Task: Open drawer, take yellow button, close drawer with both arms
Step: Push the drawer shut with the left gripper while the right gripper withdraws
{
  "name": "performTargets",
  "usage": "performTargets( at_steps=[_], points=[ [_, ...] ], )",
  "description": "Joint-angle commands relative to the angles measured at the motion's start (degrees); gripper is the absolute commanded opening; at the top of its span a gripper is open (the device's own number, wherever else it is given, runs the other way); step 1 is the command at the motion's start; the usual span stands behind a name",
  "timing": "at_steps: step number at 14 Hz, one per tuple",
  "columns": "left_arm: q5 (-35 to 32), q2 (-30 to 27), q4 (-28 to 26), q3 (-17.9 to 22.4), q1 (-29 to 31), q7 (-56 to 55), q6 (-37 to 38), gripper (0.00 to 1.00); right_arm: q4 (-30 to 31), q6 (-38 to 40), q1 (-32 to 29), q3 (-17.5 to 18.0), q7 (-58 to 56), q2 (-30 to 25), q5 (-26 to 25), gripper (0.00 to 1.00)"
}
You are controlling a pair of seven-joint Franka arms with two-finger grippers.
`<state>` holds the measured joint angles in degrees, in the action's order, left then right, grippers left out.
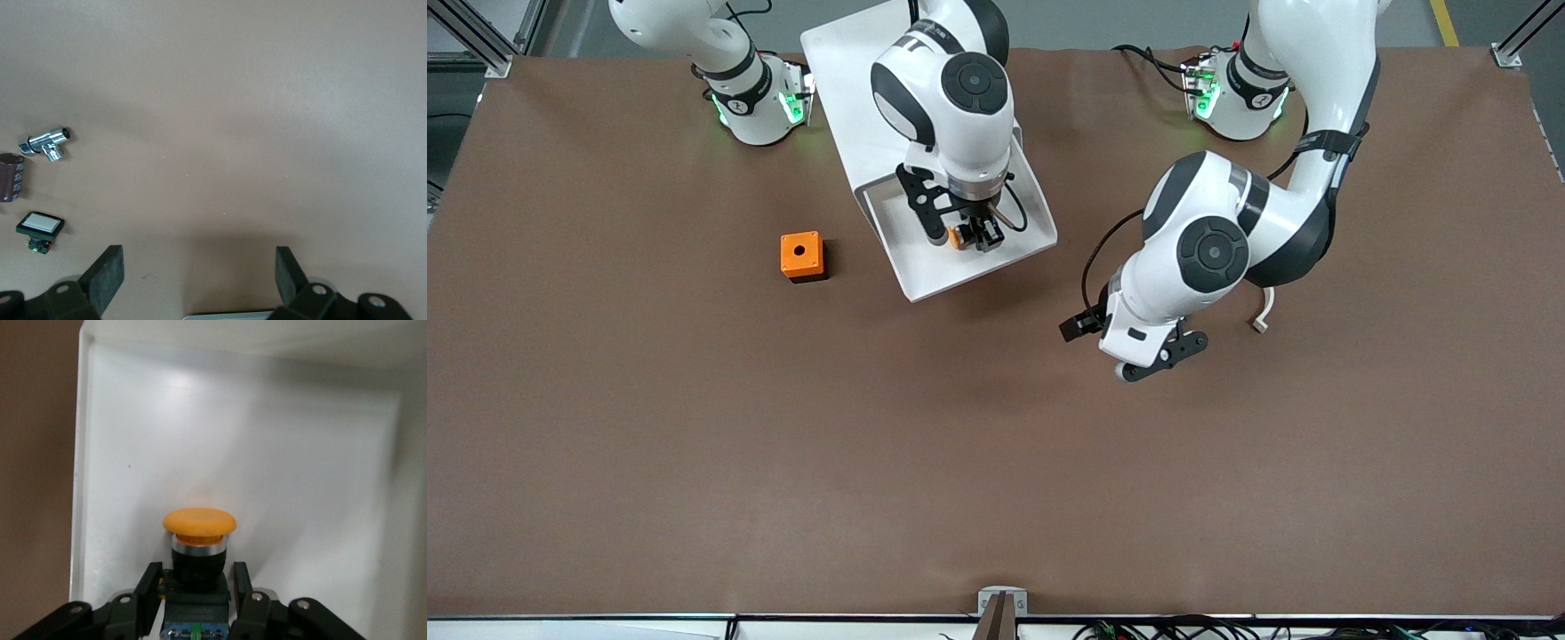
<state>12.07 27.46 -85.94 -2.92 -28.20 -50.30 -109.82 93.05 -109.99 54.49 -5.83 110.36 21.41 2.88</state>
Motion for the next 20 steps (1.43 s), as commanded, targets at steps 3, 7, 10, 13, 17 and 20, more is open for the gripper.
performTargets(
  at_steps=[3,7,10,13,17,20],
  points=[
    [-0.56,0.05,-0.89,-0.15,-1.24,-3.57,-2.5,1.0,-2.43,0.92,-0.87,-0.59,-1.73,-0.23,0.29,0.0],
    [-0.56,1.72,-0.63,-0.24,-3.17,-7.09,-6.98,1.0,-10.15,12.04,-8.67,-0.94,-16.98,-0.93,5.03,0.0],
    [-1.08,3.3,0.94,-0.15,-6.76,-7.35,-7.16,1.0,-10.7,19.62,-17.89,-1.03,-37.61,-4.53,4.6,0.0],
    [-1.26,3.92,1.39,-0.24,-9.94,-9.55,-7.08,1.0,-9.83,22.71,-27.56,-1.11,-57.3,-6.03,2.59,0.0],
    [-1.26,3.48,1.31,-0.24,-15.82,-13.49,-6.9,1.0,-7.18,21.14,-40.92,-1.11,-82.55,-6.3,-1.11,0.0],
    [-1.18,3.48,1.04,-0.33,-19.78,-18.06,-6.2,1.0,-5.09,14.92,-47.87,-1.03,-97.92,-5.95,-4.8,0.0]
  ],
)
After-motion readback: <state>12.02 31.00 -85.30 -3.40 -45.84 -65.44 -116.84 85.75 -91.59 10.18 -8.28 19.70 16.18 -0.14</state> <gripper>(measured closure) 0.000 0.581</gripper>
